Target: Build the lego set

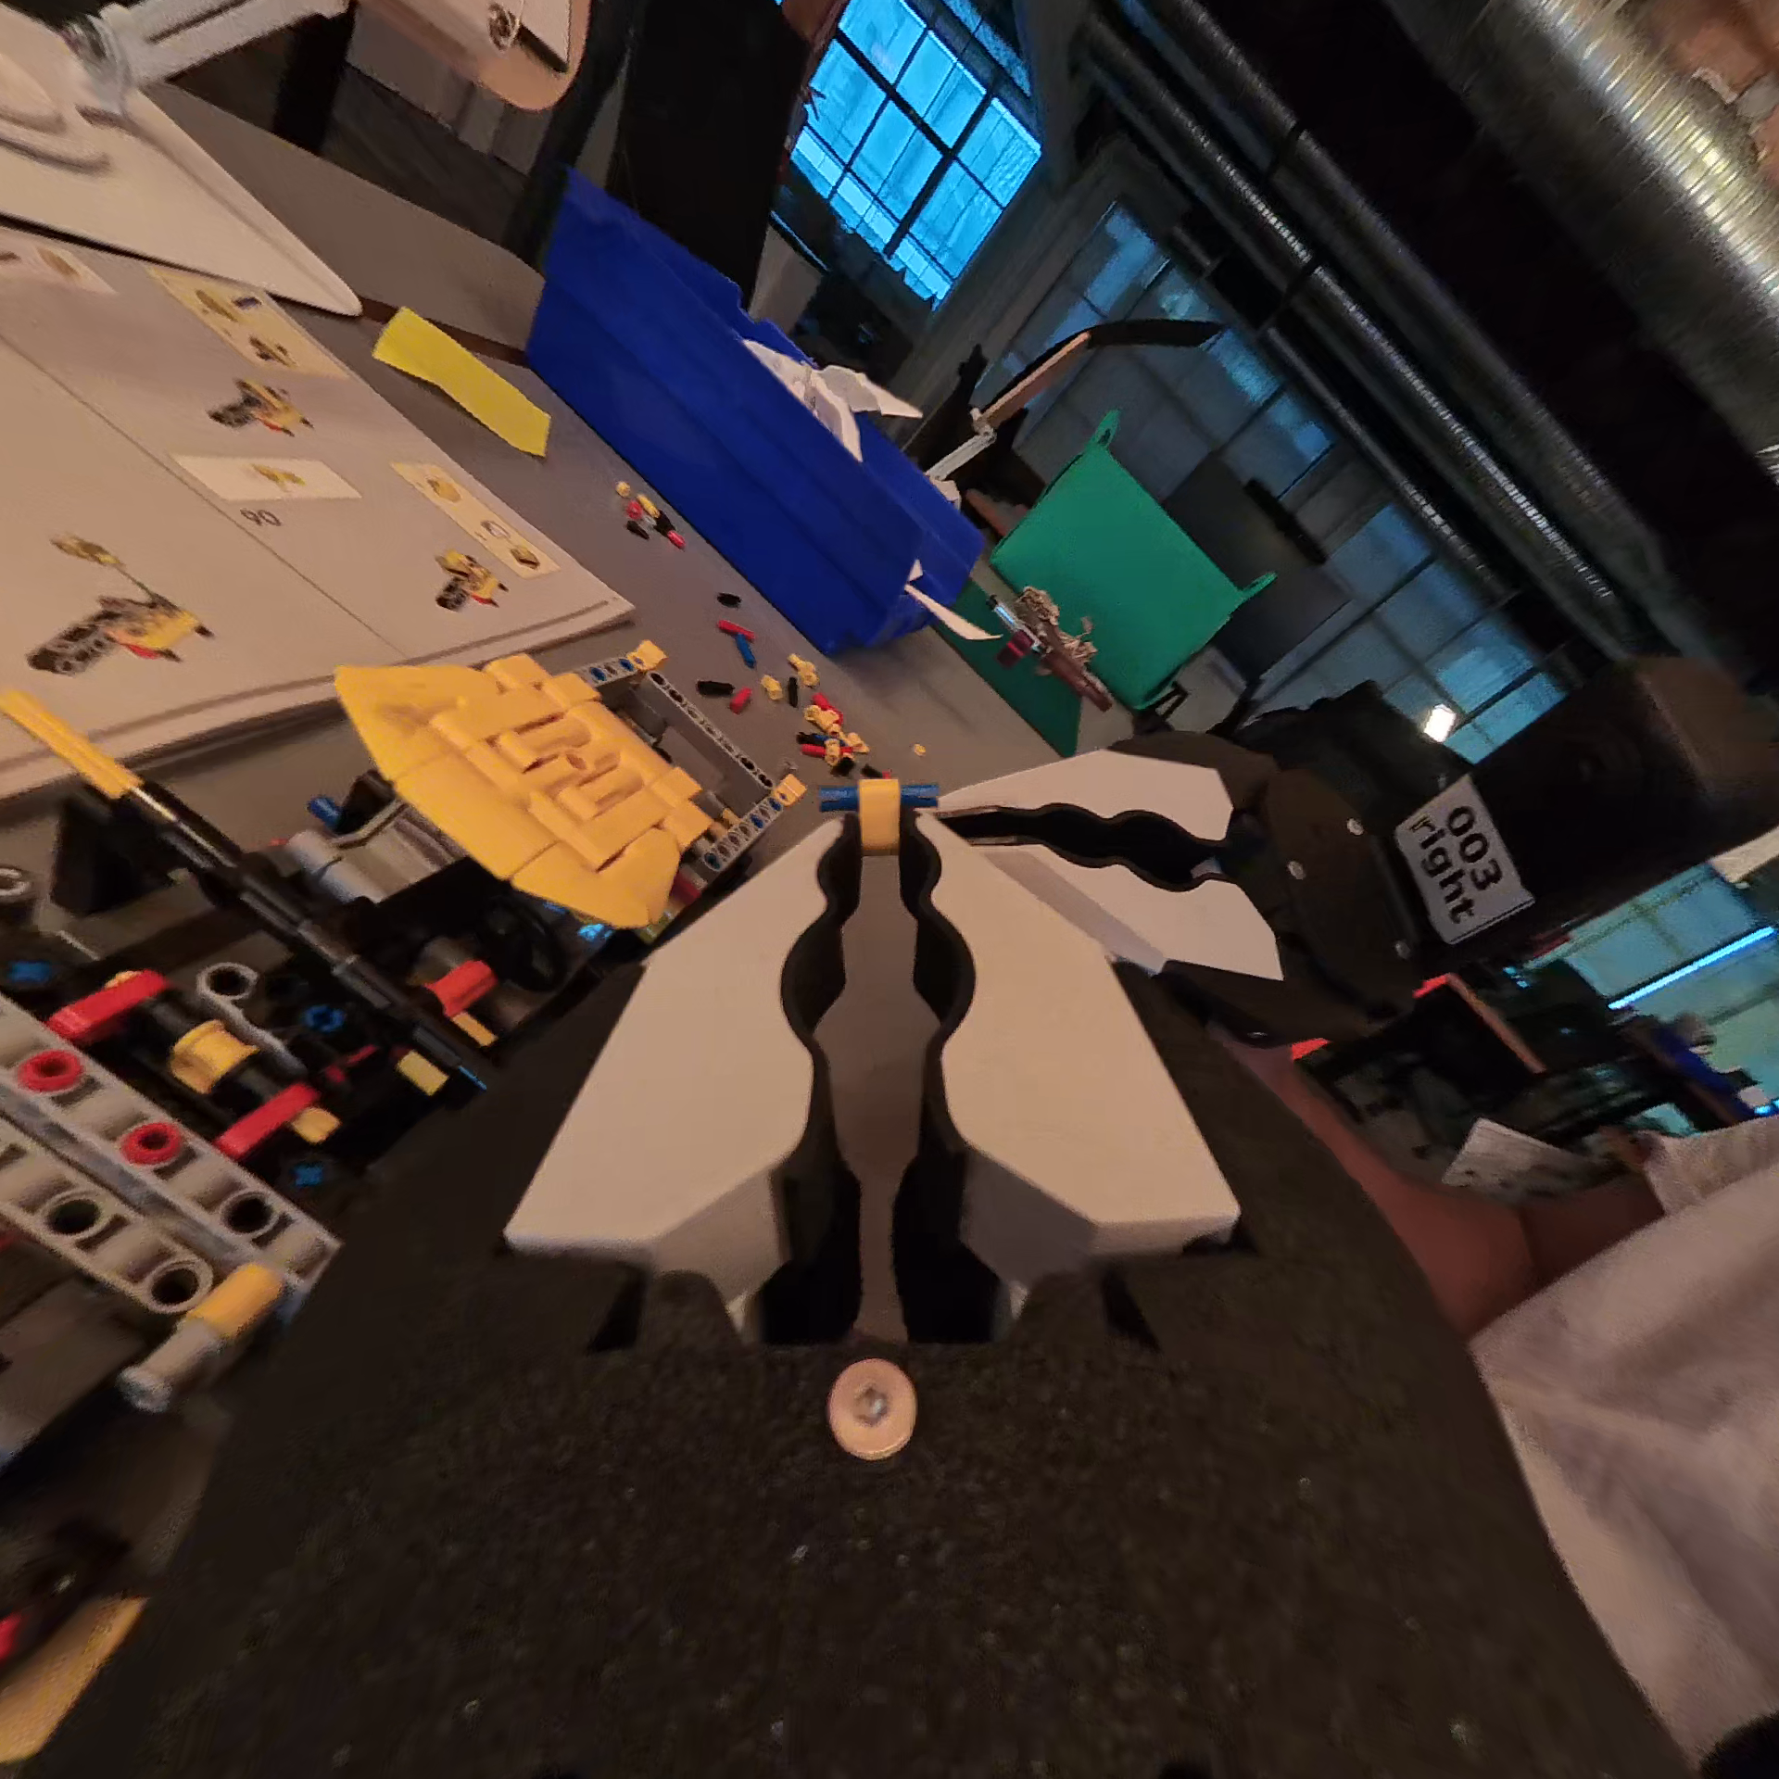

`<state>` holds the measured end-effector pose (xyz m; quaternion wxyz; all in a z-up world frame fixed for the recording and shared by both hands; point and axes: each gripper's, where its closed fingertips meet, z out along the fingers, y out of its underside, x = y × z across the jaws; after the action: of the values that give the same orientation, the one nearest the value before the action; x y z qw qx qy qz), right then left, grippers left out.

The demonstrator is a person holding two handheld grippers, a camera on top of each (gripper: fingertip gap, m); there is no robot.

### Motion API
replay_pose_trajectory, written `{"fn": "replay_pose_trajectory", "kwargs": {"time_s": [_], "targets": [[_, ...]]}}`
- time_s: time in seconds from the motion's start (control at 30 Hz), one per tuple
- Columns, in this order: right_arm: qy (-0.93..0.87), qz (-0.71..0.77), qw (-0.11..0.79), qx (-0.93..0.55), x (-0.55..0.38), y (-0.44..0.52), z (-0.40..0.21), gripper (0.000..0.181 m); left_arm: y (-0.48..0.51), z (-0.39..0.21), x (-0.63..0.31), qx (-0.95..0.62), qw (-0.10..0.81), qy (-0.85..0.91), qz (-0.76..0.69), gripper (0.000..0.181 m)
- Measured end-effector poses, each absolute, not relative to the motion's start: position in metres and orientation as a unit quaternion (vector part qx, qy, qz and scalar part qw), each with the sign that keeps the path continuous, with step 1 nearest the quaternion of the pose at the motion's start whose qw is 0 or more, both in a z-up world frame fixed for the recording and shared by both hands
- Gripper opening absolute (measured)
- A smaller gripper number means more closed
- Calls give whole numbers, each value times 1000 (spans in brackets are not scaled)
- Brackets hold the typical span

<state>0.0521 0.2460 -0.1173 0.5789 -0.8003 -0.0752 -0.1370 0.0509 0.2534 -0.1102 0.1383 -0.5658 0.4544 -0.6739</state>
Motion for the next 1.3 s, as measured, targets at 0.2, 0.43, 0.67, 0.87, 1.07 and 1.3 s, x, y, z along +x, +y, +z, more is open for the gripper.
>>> {"fn": "replay_pose_trajectory", "kwargs": {"time_s": [0.2, 0.43, 0.67, 0.87, 1.07, 1.3], "targets": [[-111, -201, 563, -794, 52, 243, -119, 3, 249, -111, 50, -560, 113, 449, -687, 7], [2, 77, 661, -747, 47, 237, -97, 9, 249, -91, 47, -514, 193, 478, -686, 7], [-3, 369, 679, -635, 20, 223, -61, 26, 226, -53, 27, -406, 194, 484, -750, 7], [-17, 402, 685, -608, 15, 215, -51, 16, 215, -43, 19, -370, 184, 488, -769, 7], [-45, 440, 672, -594, 7, 210, -49, 15, 209, -39, 13, -349, 195, 502, -767, 7], [-39, 447, 666, -596, 9, 211, -53, 15, 210, -43, 14, -353, 199, 515, -755, 7]]}}
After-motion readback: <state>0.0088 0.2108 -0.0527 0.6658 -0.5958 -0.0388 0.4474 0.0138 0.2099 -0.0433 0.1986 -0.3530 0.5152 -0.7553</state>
